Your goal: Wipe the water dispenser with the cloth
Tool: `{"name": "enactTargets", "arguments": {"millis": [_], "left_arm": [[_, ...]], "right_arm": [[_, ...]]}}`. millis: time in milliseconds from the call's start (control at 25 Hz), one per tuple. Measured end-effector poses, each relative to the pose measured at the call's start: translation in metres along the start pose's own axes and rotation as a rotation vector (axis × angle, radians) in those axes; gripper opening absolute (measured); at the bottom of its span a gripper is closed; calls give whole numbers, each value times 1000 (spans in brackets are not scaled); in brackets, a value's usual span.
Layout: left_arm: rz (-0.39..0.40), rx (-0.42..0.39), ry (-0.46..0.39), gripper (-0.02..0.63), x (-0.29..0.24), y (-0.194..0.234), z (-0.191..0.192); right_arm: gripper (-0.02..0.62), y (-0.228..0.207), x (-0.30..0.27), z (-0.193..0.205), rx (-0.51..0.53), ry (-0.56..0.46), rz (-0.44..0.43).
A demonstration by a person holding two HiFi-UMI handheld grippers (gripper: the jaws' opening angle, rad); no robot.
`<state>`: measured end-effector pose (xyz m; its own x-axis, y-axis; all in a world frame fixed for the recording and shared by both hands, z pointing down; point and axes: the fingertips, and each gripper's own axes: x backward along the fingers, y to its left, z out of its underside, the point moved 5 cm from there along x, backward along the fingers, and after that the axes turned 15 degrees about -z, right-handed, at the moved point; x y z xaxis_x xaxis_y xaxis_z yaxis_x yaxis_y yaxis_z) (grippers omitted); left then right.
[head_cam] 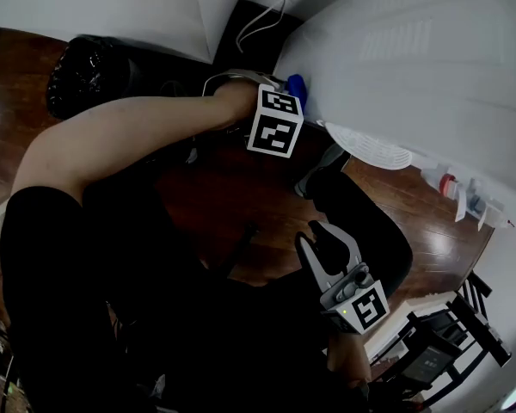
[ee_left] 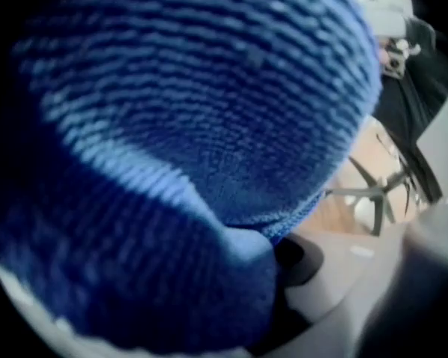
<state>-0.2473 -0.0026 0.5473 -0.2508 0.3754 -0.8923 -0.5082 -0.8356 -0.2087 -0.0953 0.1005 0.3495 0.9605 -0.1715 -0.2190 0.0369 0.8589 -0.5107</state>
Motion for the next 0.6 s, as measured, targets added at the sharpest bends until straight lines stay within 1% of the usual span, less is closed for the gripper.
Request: {"name": "enactTargets", "arguments": {"millis": [80,120,200,240,280,360,400,440,520,600], "left_arm": [[-4,35,-6,196,-11,12,4],[-25,44,1,197,-20,24,7],[-103,55,26,198,-41,61,13],[-159,46,40,198,-51,85,14],[-223,20,56,198,-61,111,15],[-341,-61,84,198,-81,155,17],[-382,-87,92,199,-90,172,20],[-411,-91,96,199,-97,186,24],[-441,-40,93,199,-108,201,33],[-438,33,63,199,-115,198,40]], "right_arm": [[103,0,-1,1,-14,-2,2],[103,-2,-1,1,-25,-9,7],[103,-5,2,-1,-52,-33,16],[103,-8,3,-2,-64,-46,18],[103,-9,3,-4,-73,-56,20],[103,-10,4,-5,-81,-61,22],[103,-9,3,-5,-81,-59,23],[101,-8,3,-5,-79,-56,23],[101,-7,2,-5,-76,-50,22],[103,-8,3,-4,-78,-45,25]]}}
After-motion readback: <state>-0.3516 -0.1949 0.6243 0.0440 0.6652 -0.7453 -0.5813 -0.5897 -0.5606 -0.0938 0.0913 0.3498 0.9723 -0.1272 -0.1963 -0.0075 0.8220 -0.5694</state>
